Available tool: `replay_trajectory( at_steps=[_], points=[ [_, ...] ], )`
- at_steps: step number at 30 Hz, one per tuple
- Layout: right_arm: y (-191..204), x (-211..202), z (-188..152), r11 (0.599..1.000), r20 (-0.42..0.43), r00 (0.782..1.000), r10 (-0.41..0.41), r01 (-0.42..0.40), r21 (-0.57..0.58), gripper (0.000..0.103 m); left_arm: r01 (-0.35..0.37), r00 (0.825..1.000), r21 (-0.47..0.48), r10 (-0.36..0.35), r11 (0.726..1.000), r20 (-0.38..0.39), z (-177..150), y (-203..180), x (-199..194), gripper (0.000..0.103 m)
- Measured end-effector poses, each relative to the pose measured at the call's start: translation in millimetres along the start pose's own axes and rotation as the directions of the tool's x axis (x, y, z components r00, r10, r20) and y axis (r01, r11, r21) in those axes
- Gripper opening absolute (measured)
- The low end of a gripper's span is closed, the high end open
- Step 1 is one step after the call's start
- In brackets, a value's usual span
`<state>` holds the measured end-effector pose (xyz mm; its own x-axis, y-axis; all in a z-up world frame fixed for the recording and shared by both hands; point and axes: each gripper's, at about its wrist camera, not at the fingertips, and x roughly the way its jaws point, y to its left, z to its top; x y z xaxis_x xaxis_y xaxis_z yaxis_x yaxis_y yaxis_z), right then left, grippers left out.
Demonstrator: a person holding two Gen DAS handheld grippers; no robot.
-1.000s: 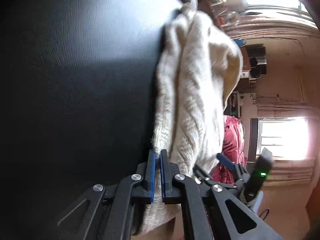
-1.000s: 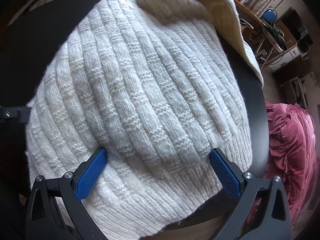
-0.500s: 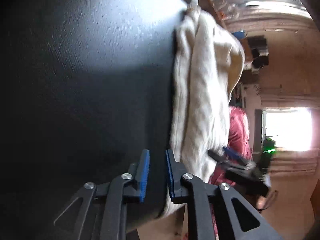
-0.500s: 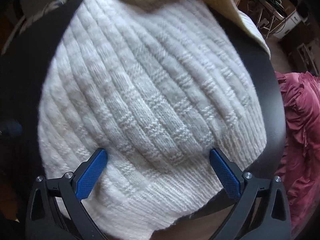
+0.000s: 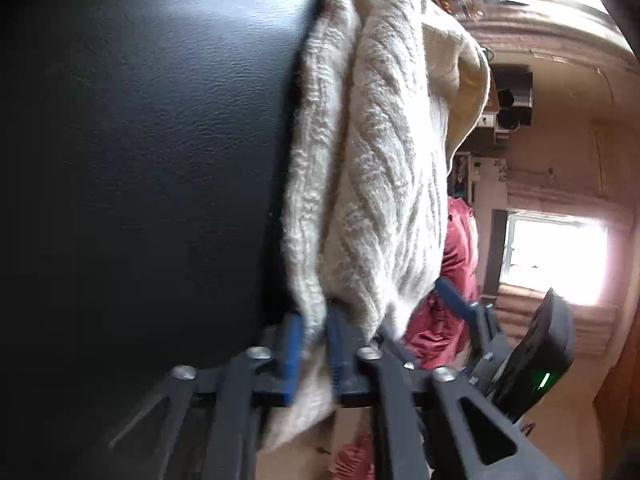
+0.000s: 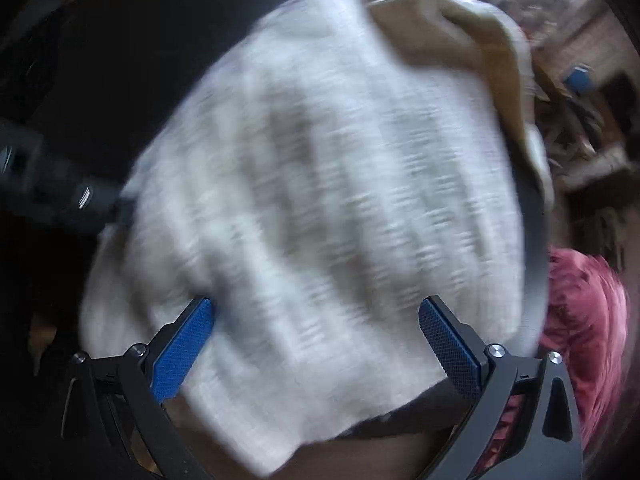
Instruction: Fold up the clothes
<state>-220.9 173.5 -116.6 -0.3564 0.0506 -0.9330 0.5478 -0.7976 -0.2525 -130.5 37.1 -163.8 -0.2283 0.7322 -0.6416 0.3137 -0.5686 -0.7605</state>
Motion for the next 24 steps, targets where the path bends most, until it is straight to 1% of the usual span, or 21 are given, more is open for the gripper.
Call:
replay_trajectory(
  at_steps=[2,4,6,8,10,11,13,14,15,17,19,21,22,24],
  points=[
    [-7.9,4.7,2.4,1.0,-0.012,1.0,0.012,-0.011,0.027,0.103,-0.011,1.0,0.025,0.01,1.0,0.024,1.0,-1.2,-0.7,0.005],
    [-9.9,7.5,5.4,1.0,-0.011,1.0,0.011,-0.01,0.028,0.103,-0.019,0.998,0.04,0.017,0.999,0.054,-0.5,-2.1,-9.8,0.004],
    [-9.1,4.1,8.7,1.0,-0.006,1.0,-0.007,0.007,0.02,0.103,-0.02,0.996,0.068,0.014,0.997,0.087,-0.6,-4.5,-26.9,0.004],
    [-6.1,0.3,11.8,0.999,-0.004,0.999,-0.04,0.04,-0.007,0.103,-0.026,0.993,0.121,0.012,0.992,0.113,-2.4,-10.9,-47.4,0.004],
    [-1.8,2.9,15.7,0.994,-0.022,0.995,-0.101,0.1,-0.036,0.103,-0.057,0.987,0.155,0.033,0.986,0.157,1.0,-18.3,-66.9,0.004],
    [0.2,5.9,15.2,0.991,-0.035,0.991,-0.127,0.126,-0.048,0.103,-0.084,0.983,0.165,0.054,0.983,0.177,3.8,-13.7,-78.8,0.004],
    [1.5,9.1,13.2,0.991,-0.038,0.991,-0.132,0.131,-0.036,0.103,-0.134,0.972,0.182,0.094,0.974,0.214,9.7,-4.8,-101.1,0.004],
    [0.2,9.6,13.8,0.992,-0.04,0.991,-0.126,0.126,-0.02,0.103,-0.142,0.973,0.178,0.105,0.974,0.204,15.2,-0.5,-103.1,0.004],
    [-1.3,10.1,14.7,0.993,-0.044,0.992,-0.121,0.121,-0.006,0.103,-0.176,0.97,0.163,0.143,0.971,0.195,21.4,9.1,-107.3,0.004],
    [-4.0,10.1,16.6,0.993,-0.05,0.992,-0.112,0.113,0.017,0.103,-0.243,0.957,0.161,0.209,0.957,0.203,25.3,22.4,-112.6,0.005],
    [-6.1,9.6,18.0,0.994,-0.056,0.993,-0.105,0.106,0.031,0.103,-0.238,0.955,0.141,0.205,0.961,0.214,25.9,36.2,-120.1,0.008],
    [-6.4,8.4,19.4,0.993,-0.066,0.992,-0.108,0.11,0.036,0.103,-0.219,0.962,0.138,0.19,0.966,0.197,21.9,47.3,-127.0,0.016],
    [-6.3,7.0,17.7,0.993,-0.071,0.991,-0.111,0.114,0.035,0.103,-0.212,0.964,0.138,0.184,0.968,0.19,19.9,51.6,-129.8,0.016],
    [-3.7,0.1,17.0,0.992,-0.076,0.99,-0.123,0.125,0.021,0.103,-0.223,0.962,0.152,0.192,0.963,0.196,15.4,46.5,-128.0,0.021]
  ],
)
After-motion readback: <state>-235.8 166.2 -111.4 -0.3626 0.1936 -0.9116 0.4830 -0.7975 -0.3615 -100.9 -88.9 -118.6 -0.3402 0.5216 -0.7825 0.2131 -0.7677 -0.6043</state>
